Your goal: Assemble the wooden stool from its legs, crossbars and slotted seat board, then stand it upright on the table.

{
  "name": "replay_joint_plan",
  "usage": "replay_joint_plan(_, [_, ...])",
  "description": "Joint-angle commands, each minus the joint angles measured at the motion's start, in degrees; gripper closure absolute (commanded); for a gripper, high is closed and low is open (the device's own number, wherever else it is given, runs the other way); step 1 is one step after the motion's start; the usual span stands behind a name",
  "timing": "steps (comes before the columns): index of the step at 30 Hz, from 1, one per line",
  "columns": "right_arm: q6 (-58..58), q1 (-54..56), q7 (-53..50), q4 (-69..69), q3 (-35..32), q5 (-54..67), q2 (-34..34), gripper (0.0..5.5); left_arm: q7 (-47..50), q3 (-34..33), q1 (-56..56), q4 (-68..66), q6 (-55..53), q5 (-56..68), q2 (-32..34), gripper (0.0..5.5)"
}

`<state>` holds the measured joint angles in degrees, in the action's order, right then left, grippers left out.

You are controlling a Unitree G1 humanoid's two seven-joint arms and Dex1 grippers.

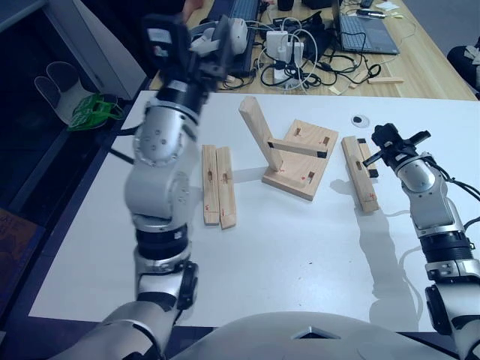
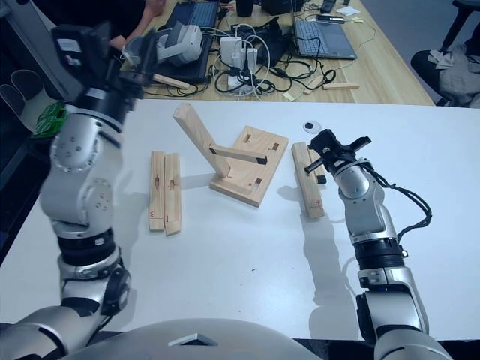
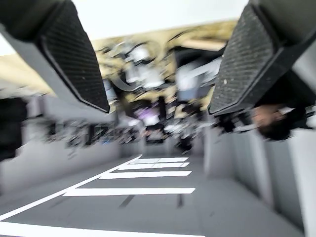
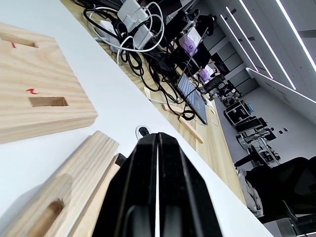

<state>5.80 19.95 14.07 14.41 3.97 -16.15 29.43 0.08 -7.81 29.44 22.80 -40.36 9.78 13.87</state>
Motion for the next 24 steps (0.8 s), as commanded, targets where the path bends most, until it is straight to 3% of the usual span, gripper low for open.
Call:
replay_joint_plan(1, [0.52, -1.86, -0.64, -1.71, -0.88, 0.29, -0.31, 5.50, -2.16, -7.90, -7.13, -3.55, -21.14, 4.72, 2.95, 1.01])
replay_joint_plan(5, [1.13, -3.15, -0.58, -3.94, -1.40, 0.21, -0.29, 5.50, -10.98, -5.22, -14.56, 0.25, -35.34, 11.31, 7.82, 0.46])
replay_joint_plan(9, [2.31, -4.55, -0.41, -6.59, -1.80, 0.12, -0.19, 5.50, -15.75, -2.49, -17.56, 2.51, -41.32, 14.40, 11.76, 0.46])
replay_joint_plan(19, [4.98, -6.06, -0.14, -10.74, -1.60, 0.20, -0.87, 5.50, -17.72, 1.89, -21.33, 0.40, -38.48, 12.17, 18.24, 0.46])
replay_joint_plan(24, [5.19, -6.12, -0.33, -10.87, -1.74, 0.24, -0.92, 5.50, -16.85, -1.11, -17.39, 1.37, -37.51, 12.96, 14.77, 0.46])
